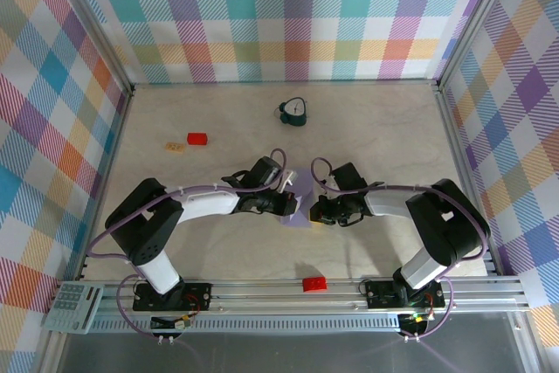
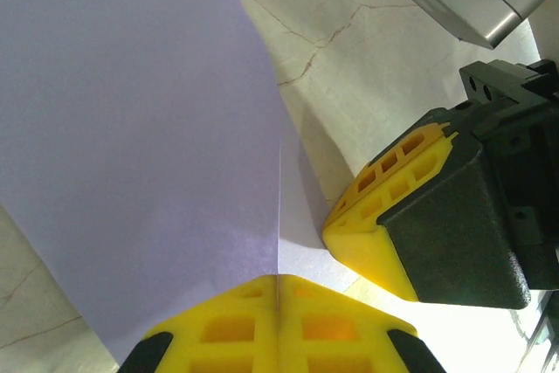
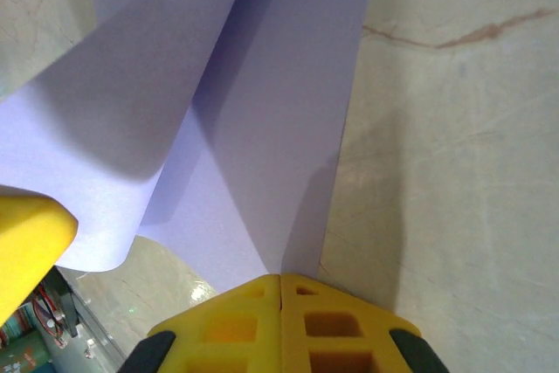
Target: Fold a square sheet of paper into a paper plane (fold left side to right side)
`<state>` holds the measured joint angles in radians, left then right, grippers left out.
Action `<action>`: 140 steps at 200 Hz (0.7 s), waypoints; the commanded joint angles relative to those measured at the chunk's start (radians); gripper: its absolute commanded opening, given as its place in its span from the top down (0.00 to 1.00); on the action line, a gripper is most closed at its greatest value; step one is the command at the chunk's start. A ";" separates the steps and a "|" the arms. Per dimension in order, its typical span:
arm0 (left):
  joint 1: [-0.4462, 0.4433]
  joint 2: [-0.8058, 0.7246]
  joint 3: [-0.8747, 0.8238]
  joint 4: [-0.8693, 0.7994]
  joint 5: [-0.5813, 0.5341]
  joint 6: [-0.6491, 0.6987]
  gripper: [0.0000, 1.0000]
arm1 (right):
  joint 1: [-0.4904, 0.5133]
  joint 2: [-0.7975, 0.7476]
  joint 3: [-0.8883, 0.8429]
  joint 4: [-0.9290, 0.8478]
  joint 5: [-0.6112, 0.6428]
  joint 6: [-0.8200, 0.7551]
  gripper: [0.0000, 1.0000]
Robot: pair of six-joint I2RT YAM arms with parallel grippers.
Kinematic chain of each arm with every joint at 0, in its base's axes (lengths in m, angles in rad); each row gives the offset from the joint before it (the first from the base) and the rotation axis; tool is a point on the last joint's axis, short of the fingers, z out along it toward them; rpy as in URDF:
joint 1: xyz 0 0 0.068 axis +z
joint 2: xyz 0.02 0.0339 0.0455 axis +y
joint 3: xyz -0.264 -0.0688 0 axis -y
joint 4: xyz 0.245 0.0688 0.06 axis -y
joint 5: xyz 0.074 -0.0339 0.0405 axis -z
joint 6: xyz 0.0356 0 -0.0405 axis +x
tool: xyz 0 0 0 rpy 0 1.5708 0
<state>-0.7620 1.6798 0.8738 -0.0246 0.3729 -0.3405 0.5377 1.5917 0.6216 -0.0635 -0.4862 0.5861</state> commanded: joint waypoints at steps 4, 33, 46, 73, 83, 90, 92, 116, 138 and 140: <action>0.020 0.027 0.008 -0.009 0.045 0.019 1.00 | 0.002 0.031 0.014 -0.101 0.060 -0.042 1.00; 0.033 0.045 0.020 -0.022 0.053 0.028 1.00 | 0.001 0.040 0.034 -0.146 0.088 -0.059 1.00; 0.036 0.051 0.027 -0.037 0.059 0.038 1.00 | 0.002 0.043 0.044 -0.160 0.095 -0.066 1.00; 0.040 0.045 0.023 -0.043 0.061 0.042 1.00 | 0.001 0.043 0.072 -0.195 0.114 -0.083 1.00; 0.041 0.041 0.020 -0.041 0.060 0.041 1.00 | 0.001 0.045 0.084 -0.208 0.122 -0.092 1.00; 0.043 0.041 0.020 -0.041 0.060 0.041 1.00 | 0.001 0.046 0.091 -0.213 0.122 -0.096 1.00; 0.043 0.041 0.020 -0.041 0.060 0.041 1.00 | 0.001 0.046 0.093 -0.215 0.122 -0.097 1.00; 0.047 0.051 0.025 -0.040 0.067 0.044 1.00 | 0.001 0.054 0.099 -0.210 0.104 -0.097 1.00; 0.052 0.059 0.027 -0.040 0.063 0.050 1.00 | 0.001 0.057 0.092 -0.207 0.097 -0.097 1.00; 0.053 0.060 0.028 -0.040 0.063 0.049 1.00 | 0.001 0.057 0.092 -0.206 0.097 -0.097 1.00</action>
<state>-0.7254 1.7233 0.8803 -0.0467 0.4133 -0.3172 0.5373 1.6180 0.7147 -0.2214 -0.4282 0.5106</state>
